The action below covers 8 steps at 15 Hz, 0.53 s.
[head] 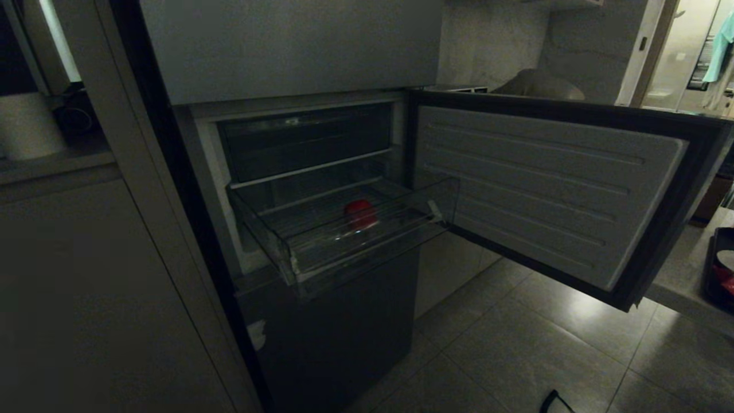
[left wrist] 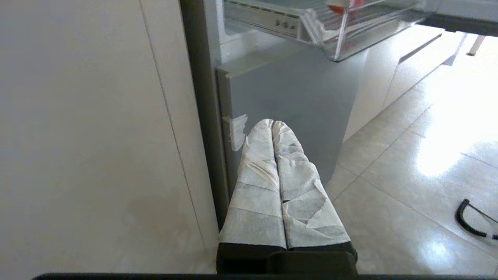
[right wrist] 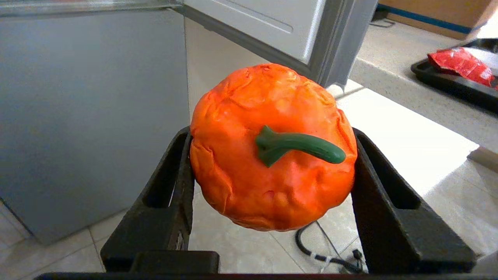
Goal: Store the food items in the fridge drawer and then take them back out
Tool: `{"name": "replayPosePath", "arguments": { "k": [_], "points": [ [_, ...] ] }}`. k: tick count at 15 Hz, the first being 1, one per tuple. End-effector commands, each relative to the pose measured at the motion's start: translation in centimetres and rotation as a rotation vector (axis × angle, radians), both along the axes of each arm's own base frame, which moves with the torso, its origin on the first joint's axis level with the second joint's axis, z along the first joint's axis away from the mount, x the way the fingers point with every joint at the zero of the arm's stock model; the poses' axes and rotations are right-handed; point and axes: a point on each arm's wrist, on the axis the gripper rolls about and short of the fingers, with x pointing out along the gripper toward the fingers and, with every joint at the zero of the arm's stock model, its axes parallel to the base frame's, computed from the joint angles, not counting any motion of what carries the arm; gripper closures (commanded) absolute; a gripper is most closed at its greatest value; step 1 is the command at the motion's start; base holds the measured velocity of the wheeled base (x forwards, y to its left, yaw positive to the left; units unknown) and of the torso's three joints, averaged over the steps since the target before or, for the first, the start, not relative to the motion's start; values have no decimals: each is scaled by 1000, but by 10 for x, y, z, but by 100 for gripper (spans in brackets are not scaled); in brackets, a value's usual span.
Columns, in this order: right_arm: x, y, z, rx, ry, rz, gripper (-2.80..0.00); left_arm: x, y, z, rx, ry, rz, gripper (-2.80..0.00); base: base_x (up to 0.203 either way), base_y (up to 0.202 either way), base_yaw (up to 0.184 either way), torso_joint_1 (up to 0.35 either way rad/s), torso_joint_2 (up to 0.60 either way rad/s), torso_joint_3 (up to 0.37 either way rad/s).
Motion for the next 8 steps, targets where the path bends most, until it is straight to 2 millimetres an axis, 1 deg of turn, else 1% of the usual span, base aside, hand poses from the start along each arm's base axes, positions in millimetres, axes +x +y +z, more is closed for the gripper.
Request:
{"name": "replayPosePath", "arguments": {
  "k": [1,2,4,6,8],
  "points": [
    [-6,-2,26,5,-22,-93,0,0,0,0,0,0,0,0,0,0,0,0,0,0],
    [-6,-3,39,15,1,-157,0,0,0,0,0,0,0,0,0,0,0,0,0,0],
    [6,-5,56,49,100,-246,0,0,0,0,0,0,0,0,0,0,0,0,0,0],
    [26,-7,71,85,203,-324,0,0,0,0,0,0,0,0,0,0,0,0,0,0],
    [54,-8,83,128,308,-394,0,0,0,0,0,0,0,0,0,0,0,0,0,0]
  ]
}}
